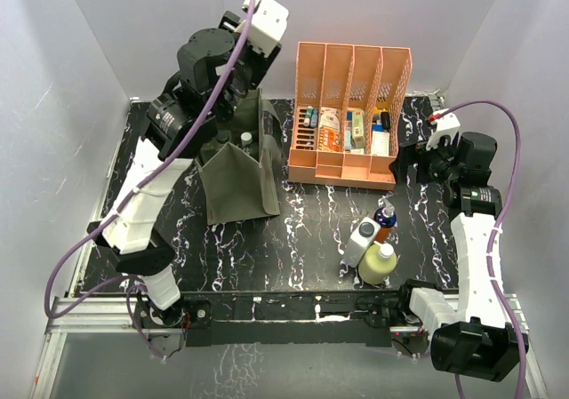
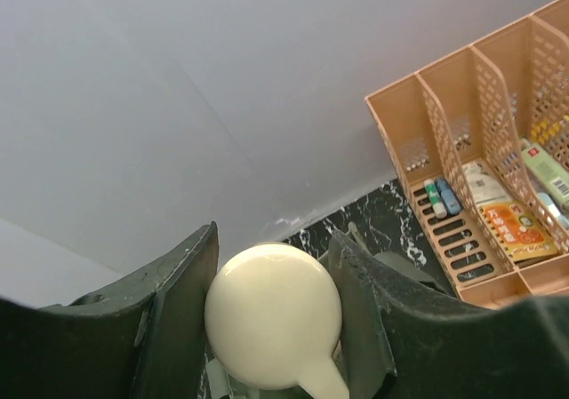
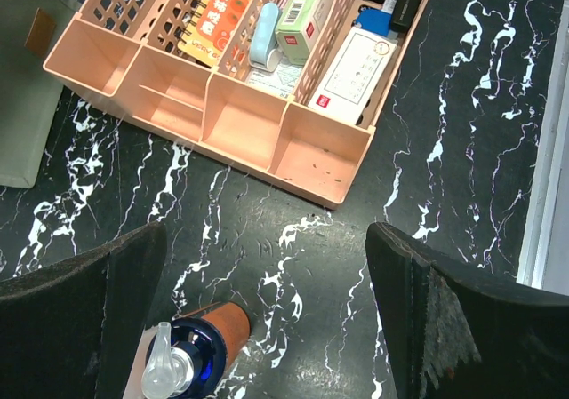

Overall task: Place the personal care products into the canvas bag
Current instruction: Place the care product in the canvas bag.

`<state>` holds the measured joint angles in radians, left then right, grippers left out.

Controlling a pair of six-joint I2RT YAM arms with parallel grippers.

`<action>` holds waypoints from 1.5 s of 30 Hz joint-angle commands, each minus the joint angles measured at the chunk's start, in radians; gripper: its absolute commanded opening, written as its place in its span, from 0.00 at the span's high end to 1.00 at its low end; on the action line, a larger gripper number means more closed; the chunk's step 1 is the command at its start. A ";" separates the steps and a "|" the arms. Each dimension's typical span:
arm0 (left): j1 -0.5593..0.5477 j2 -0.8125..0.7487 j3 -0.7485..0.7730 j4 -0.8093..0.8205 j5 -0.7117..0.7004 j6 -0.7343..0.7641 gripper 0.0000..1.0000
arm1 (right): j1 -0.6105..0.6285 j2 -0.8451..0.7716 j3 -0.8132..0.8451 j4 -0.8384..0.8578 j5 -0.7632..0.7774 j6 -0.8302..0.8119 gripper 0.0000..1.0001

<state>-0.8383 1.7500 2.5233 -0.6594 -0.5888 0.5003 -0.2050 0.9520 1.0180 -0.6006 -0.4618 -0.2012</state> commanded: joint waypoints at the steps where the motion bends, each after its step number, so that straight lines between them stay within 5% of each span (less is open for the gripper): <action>1: 0.111 -0.112 -0.028 0.051 0.116 -0.086 1.00 | -0.005 0.005 0.023 0.053 -0.019 -0.002 0.01; 16: 0.350 -0.286 -0.332 0.027 0.434 -0.334 1.00 | -0.004 0.005 0.020 0.053 -0.043 0.002 0.01; 29: 0.434 -0.390 -0.465 -0.002 0.672 -0.451 1.00 | -0.004 -0.009 0.023 0.046 -0.043 0.003 0.01; 45: 0.466 -0.345 -0.558 0.027 0.718 -0.519 1.00 | -0.005 -0.012 0.016 0.049 -0.046 0.003 0.01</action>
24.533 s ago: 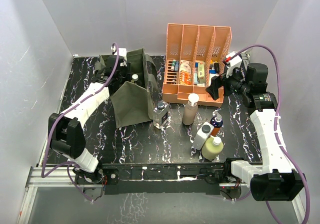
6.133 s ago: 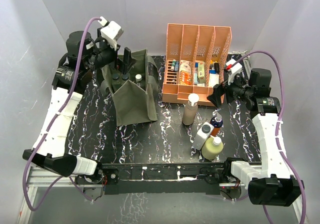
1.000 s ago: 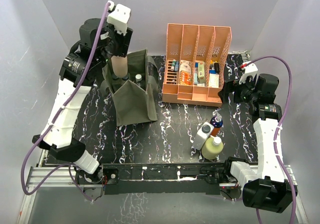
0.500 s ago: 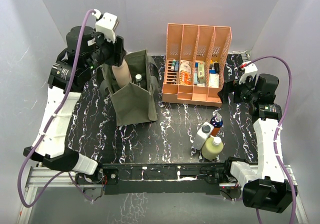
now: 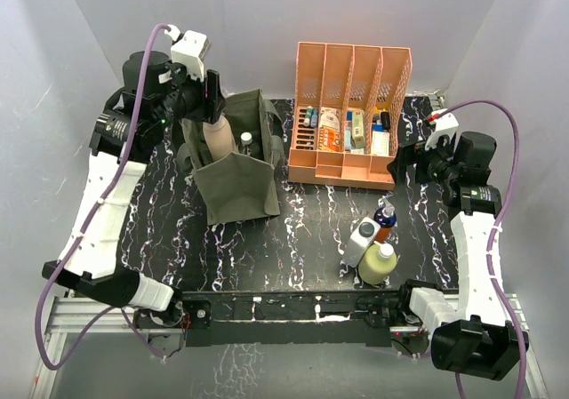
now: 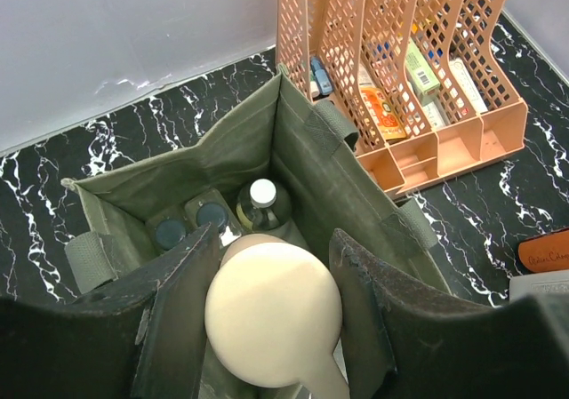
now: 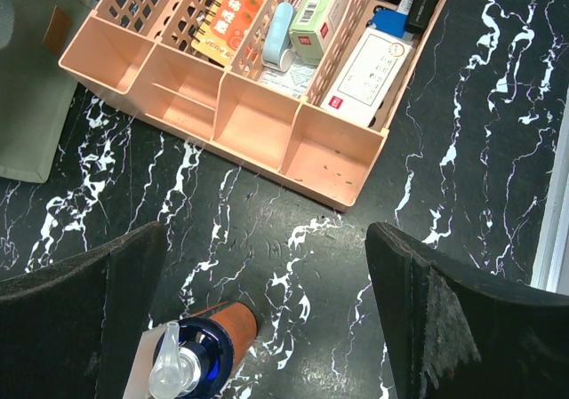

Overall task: Place the personal care products into the canvas bag
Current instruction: Place the care product in the canvas bag.

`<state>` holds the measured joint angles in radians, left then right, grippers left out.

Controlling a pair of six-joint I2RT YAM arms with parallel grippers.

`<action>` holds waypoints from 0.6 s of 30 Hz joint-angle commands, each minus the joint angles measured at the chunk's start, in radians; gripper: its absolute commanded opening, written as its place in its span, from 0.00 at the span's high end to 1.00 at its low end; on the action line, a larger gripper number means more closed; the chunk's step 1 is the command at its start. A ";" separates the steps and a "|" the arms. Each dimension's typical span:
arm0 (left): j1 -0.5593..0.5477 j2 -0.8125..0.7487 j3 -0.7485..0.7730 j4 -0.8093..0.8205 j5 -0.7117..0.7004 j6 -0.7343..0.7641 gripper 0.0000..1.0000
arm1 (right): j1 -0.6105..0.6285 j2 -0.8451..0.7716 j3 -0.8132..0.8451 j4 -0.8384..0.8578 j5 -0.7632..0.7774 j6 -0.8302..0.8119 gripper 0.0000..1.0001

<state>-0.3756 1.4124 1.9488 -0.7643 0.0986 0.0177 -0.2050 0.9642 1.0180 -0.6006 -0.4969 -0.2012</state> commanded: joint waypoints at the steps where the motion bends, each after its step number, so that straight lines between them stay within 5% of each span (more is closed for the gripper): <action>1: 0.004 0.000 0.015 0.136 0.031 -0.037 1.00 | -0.005 -0.025 0.017 0.049 -0.012 0.002 0.01; 18: 0.004 0.084 -0.039 0.156 0.039 -0.029 1.00 | -0.005 -0.027 0.013 0.053 -0.014 0.002 0.01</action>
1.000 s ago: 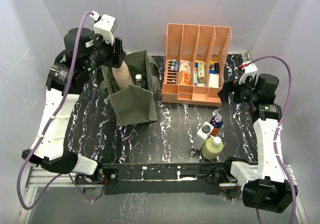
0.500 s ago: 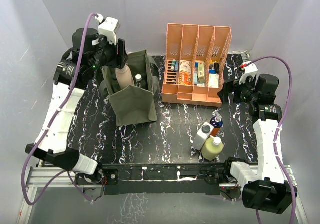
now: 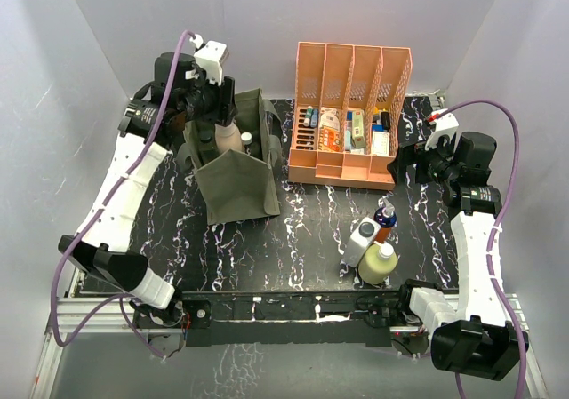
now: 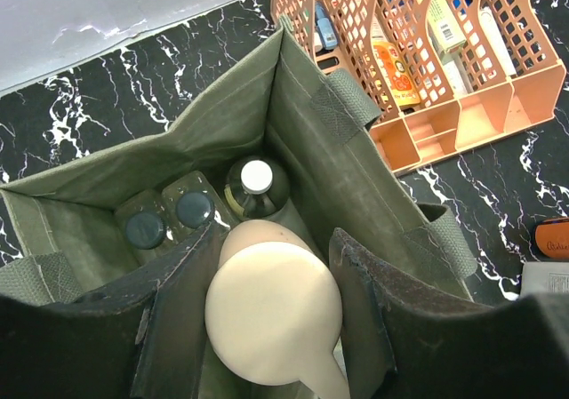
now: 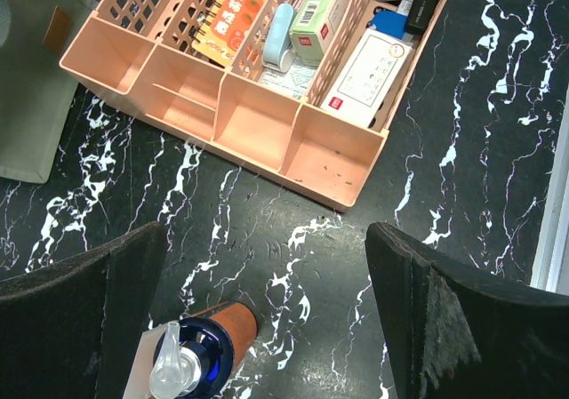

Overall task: Place the personal care products into the canvas bag
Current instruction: Place the care product in the canvas bag.

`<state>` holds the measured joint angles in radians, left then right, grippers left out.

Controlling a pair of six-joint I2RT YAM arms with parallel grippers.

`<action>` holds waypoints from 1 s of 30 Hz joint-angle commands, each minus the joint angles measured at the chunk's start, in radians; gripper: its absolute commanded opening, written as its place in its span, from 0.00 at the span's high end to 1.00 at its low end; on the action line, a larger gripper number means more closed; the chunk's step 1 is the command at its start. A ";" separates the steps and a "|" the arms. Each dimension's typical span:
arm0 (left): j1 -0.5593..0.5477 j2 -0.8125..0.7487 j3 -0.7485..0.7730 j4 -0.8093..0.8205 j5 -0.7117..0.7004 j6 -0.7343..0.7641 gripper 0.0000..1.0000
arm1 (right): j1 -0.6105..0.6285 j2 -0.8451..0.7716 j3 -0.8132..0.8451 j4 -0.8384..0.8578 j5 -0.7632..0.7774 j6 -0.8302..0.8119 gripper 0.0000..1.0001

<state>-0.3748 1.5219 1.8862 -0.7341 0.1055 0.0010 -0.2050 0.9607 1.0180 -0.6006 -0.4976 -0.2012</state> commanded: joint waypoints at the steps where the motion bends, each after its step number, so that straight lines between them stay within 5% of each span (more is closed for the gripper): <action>1: 0.003 -0.024 0.018 0.130 0.034 -0.011 1.00 | -0.005 -0.022 0.013 0.052 -0.013 0.002 0.01; 30: 0.004 0.049 -0.110 0.196 0.078 -0.036 1.00 | -0.005 -0.025 0.009 0.054 -0.016 0.002 0.01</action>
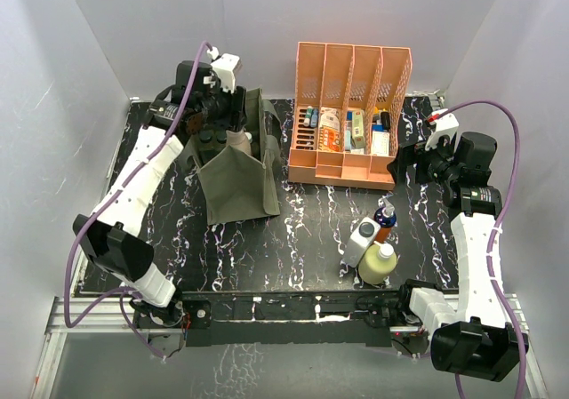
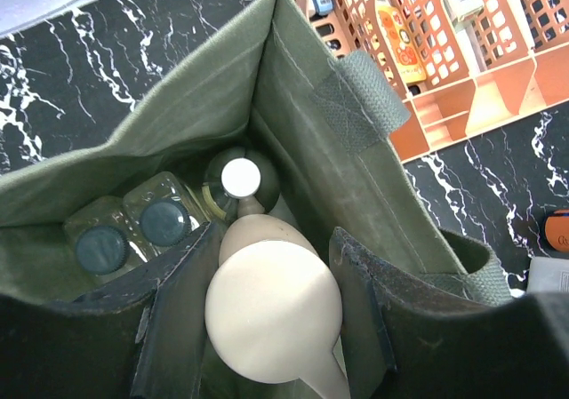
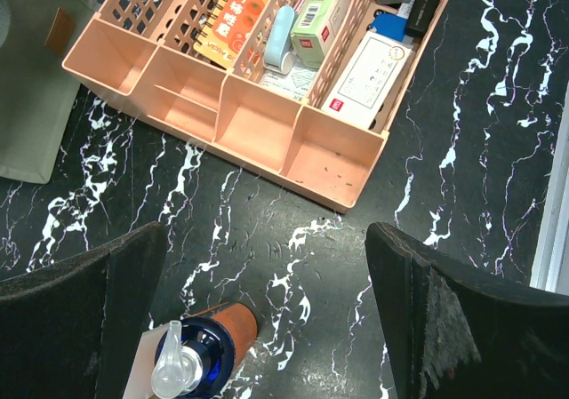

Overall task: Place the personal care products into the canvas bag
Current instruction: Place the care product in the canvas bag.

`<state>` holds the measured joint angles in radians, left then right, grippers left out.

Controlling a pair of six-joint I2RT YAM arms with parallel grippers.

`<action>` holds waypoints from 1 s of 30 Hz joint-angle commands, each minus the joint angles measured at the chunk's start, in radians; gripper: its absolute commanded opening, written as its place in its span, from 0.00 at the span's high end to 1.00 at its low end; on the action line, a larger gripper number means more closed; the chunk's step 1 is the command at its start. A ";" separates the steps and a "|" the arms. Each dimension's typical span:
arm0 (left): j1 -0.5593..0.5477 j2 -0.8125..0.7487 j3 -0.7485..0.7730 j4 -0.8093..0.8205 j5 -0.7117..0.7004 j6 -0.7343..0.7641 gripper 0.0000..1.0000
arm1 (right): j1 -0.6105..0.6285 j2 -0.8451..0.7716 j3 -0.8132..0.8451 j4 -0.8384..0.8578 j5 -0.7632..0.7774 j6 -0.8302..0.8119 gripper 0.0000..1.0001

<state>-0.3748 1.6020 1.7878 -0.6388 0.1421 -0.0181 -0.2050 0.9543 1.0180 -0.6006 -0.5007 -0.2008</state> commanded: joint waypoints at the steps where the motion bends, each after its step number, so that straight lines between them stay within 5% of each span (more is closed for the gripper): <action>1: 0.004 -0.027 -0.014 0.102 0.047 -0.016 1.00 | -0.005 -0.020 0.010 0.054 -0.013 0.001 0.01; 30: -0.012 0.026 -0.120 0.228 0.222 0.096 1.00 | -0.004 -0.024 0.005 0.054 -0.013 0.002 0.01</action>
<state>-0.3801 1.6585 1.6653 -0.5098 0.3084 0.0528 -0.2050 0.9543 1.0180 -0.6006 -0.5014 -0.2012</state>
